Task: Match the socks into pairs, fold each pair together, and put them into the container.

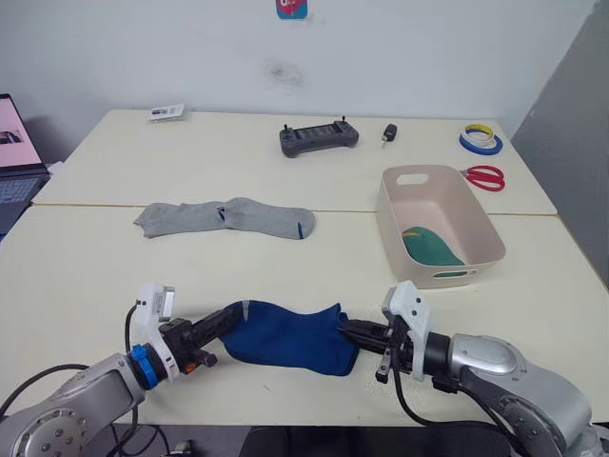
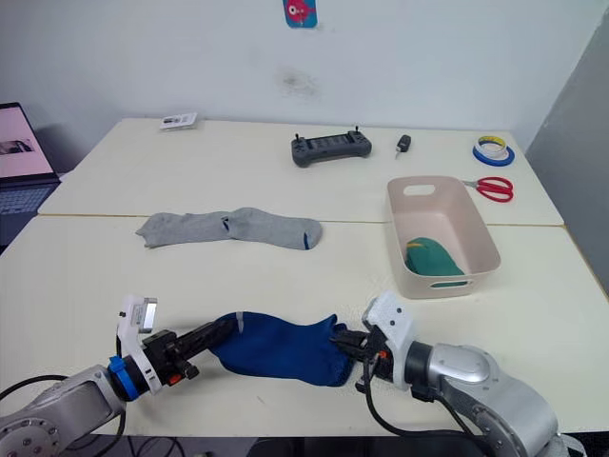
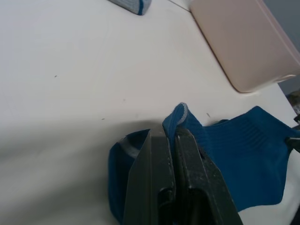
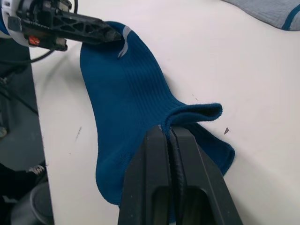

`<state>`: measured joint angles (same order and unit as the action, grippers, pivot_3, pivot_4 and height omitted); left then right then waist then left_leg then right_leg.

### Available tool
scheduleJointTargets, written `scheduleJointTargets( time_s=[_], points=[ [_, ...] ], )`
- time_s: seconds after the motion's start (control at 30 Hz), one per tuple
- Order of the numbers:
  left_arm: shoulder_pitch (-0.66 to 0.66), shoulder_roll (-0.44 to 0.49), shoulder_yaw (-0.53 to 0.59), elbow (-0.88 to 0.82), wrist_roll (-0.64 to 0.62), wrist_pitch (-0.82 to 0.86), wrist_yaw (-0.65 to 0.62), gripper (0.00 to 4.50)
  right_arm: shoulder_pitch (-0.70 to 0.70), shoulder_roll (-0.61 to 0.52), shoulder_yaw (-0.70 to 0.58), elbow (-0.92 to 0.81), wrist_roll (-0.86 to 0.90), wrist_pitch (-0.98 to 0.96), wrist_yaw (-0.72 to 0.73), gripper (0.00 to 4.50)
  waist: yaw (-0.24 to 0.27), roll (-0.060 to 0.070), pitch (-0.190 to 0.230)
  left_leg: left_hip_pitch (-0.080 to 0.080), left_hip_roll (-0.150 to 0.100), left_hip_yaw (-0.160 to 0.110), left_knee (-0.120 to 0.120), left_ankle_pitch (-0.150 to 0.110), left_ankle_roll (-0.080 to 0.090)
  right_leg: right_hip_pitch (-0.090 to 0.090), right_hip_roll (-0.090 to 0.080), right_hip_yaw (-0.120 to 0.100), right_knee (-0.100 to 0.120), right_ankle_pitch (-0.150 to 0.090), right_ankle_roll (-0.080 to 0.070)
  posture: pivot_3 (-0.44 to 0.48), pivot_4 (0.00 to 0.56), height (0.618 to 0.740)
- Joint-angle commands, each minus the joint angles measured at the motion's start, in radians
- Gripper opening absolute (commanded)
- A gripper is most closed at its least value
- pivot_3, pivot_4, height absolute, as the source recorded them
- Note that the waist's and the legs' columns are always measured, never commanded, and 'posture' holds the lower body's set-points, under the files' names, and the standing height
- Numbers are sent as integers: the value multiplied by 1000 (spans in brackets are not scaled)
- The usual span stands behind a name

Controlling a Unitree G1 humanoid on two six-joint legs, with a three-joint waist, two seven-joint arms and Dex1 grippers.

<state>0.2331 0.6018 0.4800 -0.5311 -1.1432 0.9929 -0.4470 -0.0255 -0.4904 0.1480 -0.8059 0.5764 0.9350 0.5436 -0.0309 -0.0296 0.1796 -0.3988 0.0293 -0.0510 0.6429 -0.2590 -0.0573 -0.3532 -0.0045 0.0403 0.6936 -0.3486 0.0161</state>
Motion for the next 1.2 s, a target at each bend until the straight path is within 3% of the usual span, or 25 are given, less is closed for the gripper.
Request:
scheduleJointTargets(
  time_s=[0.03, 0.57, 1.2],
  points=[
    [14, 28, 34, -48, -61, -5, -5, 32, -4, -15, -61, -50, 65, 14, -1, 0, 0, 0, 0, 0, 0, 0, 0, 0, 0, 0, 0, 0, 0, 0, 0, 0, 150, 740],
    [97, -60, -130, -35, 180, -156, 19, 32, -11, -64, 57, 42, -53, -35, -33, 0, 0, 0, 0, 0, 0, 0, 0, 0, 0, 0, 0, 0, -1, 0, 0, 0, 150, 740],
    [110, -88, -172, -2, 295, -238, 2, 32, -52, -49, 81, 47, -98, -66, -31, 0, 0, 0, 0, 0, 0, 0, 0, 0, 0, 0, 0, 0, -1, 0, 0, 0, 150, 740]
  ],
)
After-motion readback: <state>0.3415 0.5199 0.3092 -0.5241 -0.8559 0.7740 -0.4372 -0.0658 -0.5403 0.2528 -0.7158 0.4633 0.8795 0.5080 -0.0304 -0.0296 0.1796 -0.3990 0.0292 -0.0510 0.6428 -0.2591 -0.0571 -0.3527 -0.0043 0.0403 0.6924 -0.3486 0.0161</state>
